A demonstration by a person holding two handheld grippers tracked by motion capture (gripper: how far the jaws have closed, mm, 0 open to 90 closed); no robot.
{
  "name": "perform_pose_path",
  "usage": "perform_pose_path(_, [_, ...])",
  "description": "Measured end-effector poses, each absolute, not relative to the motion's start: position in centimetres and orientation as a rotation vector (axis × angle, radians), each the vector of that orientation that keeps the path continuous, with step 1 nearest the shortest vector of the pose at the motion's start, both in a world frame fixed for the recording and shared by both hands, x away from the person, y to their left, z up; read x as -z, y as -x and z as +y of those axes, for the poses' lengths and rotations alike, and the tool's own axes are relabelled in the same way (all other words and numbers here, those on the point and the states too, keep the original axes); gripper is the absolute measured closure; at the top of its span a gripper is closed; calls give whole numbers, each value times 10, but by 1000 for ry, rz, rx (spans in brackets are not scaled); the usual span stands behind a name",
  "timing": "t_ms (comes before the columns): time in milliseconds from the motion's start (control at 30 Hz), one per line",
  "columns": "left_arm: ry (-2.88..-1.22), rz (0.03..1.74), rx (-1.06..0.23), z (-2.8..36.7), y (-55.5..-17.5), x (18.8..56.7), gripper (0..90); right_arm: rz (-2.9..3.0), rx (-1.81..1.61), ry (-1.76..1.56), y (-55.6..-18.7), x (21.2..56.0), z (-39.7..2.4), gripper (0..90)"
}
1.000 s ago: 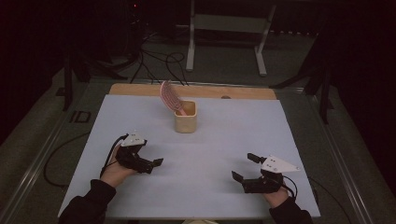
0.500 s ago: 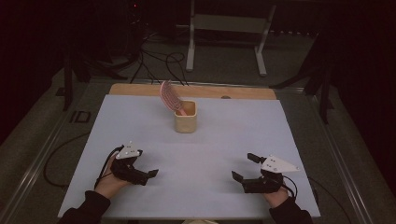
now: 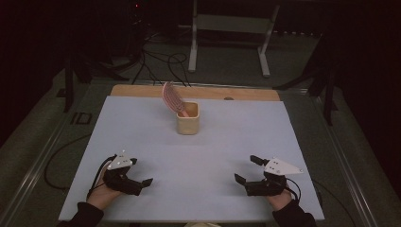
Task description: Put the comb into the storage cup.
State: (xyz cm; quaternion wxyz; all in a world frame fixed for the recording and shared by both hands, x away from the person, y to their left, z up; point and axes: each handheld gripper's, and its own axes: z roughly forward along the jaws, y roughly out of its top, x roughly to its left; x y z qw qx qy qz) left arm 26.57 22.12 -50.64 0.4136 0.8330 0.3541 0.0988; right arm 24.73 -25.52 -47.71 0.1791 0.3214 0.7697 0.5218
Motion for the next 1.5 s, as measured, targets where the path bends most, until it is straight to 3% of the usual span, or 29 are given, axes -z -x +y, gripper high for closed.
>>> perform_pose_path(600, [-2093, 947, -289, 247, -255, 514, 0, 2187, -1460, -909, -249, 482, -256, 90])
perform_pose_path(1500, [-2087, 944, -289, 248, -254, 513, 0, 2189, -1458, -920, -252, 485, -257, 91])
